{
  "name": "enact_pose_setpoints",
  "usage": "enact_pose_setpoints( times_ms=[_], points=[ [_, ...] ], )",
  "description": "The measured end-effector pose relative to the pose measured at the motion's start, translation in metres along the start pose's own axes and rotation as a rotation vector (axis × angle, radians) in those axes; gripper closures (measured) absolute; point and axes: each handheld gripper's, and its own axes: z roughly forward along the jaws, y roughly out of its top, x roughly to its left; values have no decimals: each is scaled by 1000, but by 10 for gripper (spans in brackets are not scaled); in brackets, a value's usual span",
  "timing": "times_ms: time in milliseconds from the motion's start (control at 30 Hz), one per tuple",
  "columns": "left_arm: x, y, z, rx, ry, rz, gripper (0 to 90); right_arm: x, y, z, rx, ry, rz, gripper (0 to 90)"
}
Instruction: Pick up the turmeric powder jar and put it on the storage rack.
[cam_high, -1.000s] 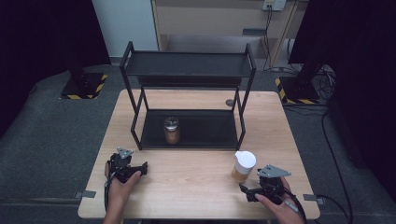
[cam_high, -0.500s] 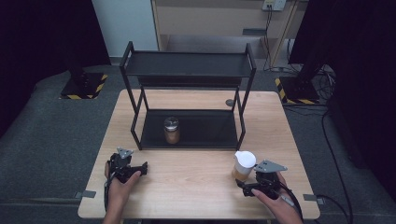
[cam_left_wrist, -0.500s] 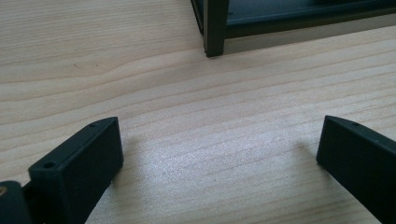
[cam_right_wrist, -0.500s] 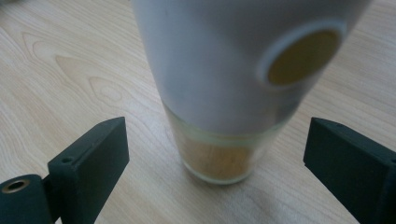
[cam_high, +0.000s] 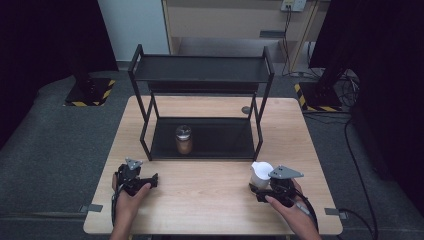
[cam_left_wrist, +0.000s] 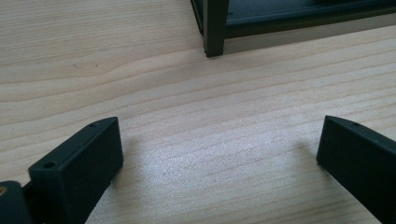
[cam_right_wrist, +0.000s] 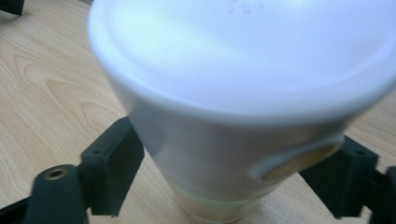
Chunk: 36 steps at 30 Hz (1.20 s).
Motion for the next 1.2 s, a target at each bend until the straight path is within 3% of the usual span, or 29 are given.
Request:
enact_pose_setpoints(
  times_ms=[267,900,1200],
  points=[
    [0,0,0,0,0,1,0,1,0,4,-7,-9,-3,303],
    [1,0,0,-2,-2,3,0,10,-2,0,-19,-42,0,315],
    [1,0,0,-3,-2,3,0,14,8,-7,-26,-35,-10,314]
  ],
)
